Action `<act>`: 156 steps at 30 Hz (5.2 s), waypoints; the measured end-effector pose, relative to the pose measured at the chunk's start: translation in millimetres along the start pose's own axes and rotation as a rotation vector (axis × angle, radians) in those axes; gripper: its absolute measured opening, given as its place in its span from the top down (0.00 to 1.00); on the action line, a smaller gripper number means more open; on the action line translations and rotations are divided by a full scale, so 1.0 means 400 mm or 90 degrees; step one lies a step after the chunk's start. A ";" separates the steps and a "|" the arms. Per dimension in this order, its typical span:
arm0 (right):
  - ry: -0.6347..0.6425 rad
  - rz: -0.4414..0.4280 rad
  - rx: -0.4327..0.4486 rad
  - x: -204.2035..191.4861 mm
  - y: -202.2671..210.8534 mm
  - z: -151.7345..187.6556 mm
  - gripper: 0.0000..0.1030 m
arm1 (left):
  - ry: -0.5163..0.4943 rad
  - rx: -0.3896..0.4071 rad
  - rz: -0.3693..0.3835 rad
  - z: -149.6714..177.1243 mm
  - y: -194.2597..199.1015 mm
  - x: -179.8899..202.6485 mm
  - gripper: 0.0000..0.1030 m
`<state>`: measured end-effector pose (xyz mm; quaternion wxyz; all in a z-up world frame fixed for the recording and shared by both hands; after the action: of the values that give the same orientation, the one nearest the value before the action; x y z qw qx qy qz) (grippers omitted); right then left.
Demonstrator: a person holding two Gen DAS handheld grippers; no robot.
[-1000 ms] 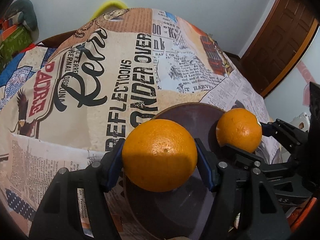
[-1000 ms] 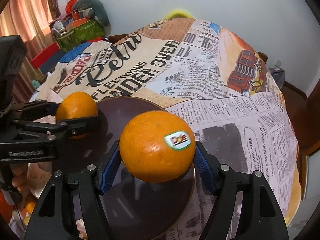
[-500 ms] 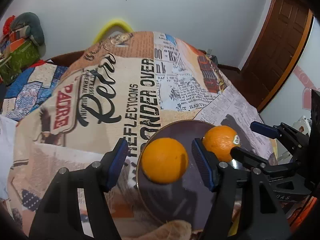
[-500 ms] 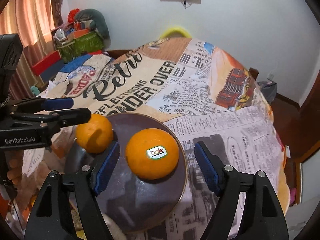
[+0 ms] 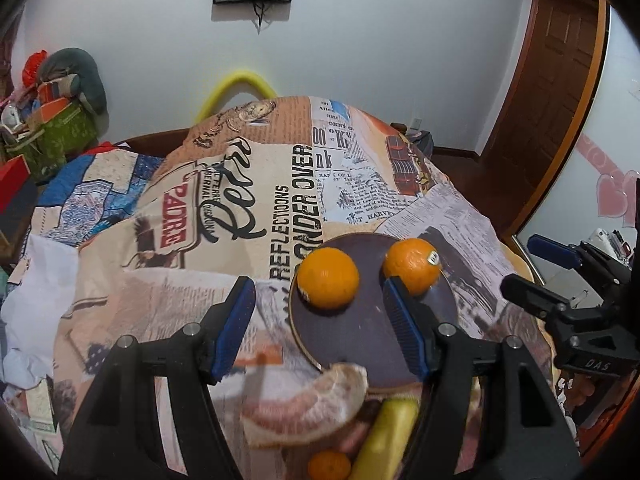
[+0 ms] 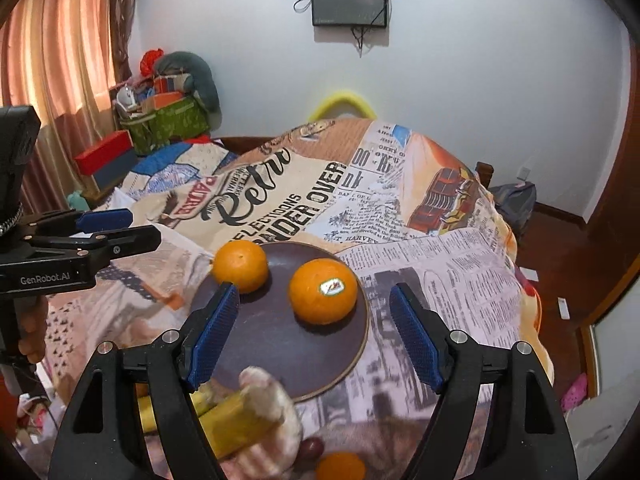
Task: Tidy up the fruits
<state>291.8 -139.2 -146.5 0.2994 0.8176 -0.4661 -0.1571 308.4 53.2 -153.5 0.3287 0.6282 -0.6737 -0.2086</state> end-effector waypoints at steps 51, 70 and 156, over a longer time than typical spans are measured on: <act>-0.077 -0.137 -0.154 -0.210 -0.089 0.303 0.50 | -0.017 -0.135 0.068 0.400 0.036 0.033 0.61; -0.057 -0.130 -0.140 -0.147 0.014 0.359 0.69 | -0.043 -0.137 0.058 0.418 0.035 0.077 0.64; -0.103 -0.106 0.043 -0.020 0.096 0.132 0.67 | -0.056 -0.009 0.083 0.145 0.102 0.164 0.68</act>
<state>233.9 -165.4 -162.8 0.2188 0.8478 -0.4243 -0.2309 239.1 -13.9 -153.8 0.3164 0.5709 -0.7254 -0.2187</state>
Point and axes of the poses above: each gripper's, at about its wrist camera, not at the fingertips, and y roughly against the way its jaws point, x to its right, z to its underside, the point moved 4 cm from there along -y, roughly the way its jaws point, and after that the axes turned 4 degrees about y, right-handed, at the moved point
